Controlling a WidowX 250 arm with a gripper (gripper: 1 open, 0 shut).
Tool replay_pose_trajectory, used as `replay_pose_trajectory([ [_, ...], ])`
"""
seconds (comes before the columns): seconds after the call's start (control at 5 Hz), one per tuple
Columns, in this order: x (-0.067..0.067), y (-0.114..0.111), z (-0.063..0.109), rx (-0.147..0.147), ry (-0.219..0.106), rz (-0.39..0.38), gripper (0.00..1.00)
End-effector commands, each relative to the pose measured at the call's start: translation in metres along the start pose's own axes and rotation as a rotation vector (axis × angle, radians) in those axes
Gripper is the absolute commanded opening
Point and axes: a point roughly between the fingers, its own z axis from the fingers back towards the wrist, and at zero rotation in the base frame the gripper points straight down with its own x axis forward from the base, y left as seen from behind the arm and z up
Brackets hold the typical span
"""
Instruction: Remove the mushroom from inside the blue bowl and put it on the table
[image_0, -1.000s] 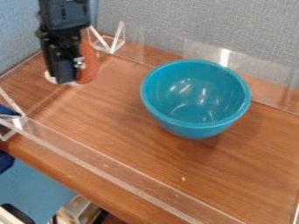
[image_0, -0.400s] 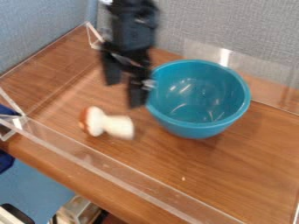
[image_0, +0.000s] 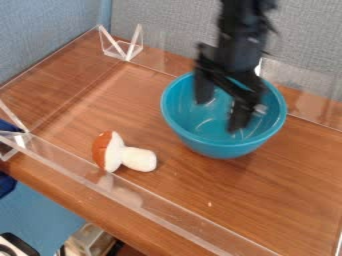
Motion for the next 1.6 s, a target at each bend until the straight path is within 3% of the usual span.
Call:
replay_pose_trajectory([
  [0.0, 0.013, 0.002, 0.004, 0.017, -0.055, -0.008, 1.0],
  [0.2, 0.016, 0.004, -0.007, 0.014, -0.051, -0.025, 1.0],
  [0.8, -0.011, 0.024, -0.011, -0.002, -0.044, 0.198, 1.0],
  [1.2, -0.012, 0.049, -0.018, 0.0, -0.054, 0.171, 1.0],
  [1.4, -0.005, 0.052, -0.031, -0.001, -0.055, 0.175, 1.0],
])
